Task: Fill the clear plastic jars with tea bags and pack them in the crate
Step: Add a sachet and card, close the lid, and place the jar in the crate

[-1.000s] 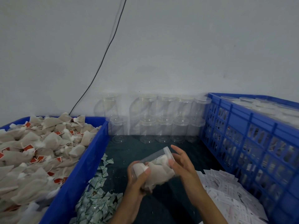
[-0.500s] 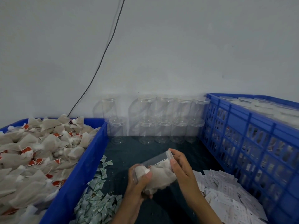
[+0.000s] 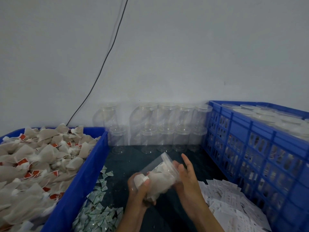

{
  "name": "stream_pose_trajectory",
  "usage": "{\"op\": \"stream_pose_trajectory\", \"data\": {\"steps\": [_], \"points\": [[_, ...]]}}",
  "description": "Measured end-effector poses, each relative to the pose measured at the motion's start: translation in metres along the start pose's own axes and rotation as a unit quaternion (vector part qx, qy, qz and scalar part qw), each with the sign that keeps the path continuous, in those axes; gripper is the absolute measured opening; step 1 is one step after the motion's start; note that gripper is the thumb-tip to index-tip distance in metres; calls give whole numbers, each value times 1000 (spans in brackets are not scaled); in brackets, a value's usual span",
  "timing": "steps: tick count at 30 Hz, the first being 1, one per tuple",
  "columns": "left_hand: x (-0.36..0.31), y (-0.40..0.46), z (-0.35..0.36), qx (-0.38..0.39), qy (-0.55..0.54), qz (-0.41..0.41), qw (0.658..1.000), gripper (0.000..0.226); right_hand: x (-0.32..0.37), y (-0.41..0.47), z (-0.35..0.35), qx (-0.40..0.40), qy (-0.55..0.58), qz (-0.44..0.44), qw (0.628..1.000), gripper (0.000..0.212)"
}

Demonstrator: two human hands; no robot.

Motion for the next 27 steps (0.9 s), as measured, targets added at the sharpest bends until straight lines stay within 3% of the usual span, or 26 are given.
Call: {"op": "stream_pose_trajectory", "data": {"steps": [3, 6, 9, 13, 16, 21, 24, 27], "points": [[2, -6, 0, -5, -82, -66, 994, 52, -4, -3, 2, 30, -2, 44, 999, 84], [3, -7, 2, 61, -178, -139, 972, 66, -5, -12, 11, 74, -59, 72, 993, 95], [4, -8, 9, 91, -234, -190, 949, 65, -1, -21, 18, 99, -128, 83, 983, 80], [8, -5, 19, 78, -224, -263, 935, 74, 14, -26, 16, 63, -181, 78, 978, 65], [10, 3, 33, 53, -130, -276, 951, 76, 30, -27, 9, 0, -209, 64, 976, 66], [-2, 9, 68, -22, 3, -147, 989, 47, 66, -25, -10, -35, -229, 21, 972, 69], [-19, 3, 87, 47, 90, -5, 995, 20, 92, -20, -25, -48, -236, -13, 970, 66], [-33, -9, 123, 120, 150, 82, 978, 18, 123, -16, -42, -87, -240, -54, 965, 68]]}}
Point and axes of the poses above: each hand's wrist, its own y-axis towards the middle knuckle, its own z-axis out of the palm, x = y × z, the point moved 3 cm from there along y, towards the middle knuckle, and after that the axes turned 14 degrees about -y, right-handed, at the moved point
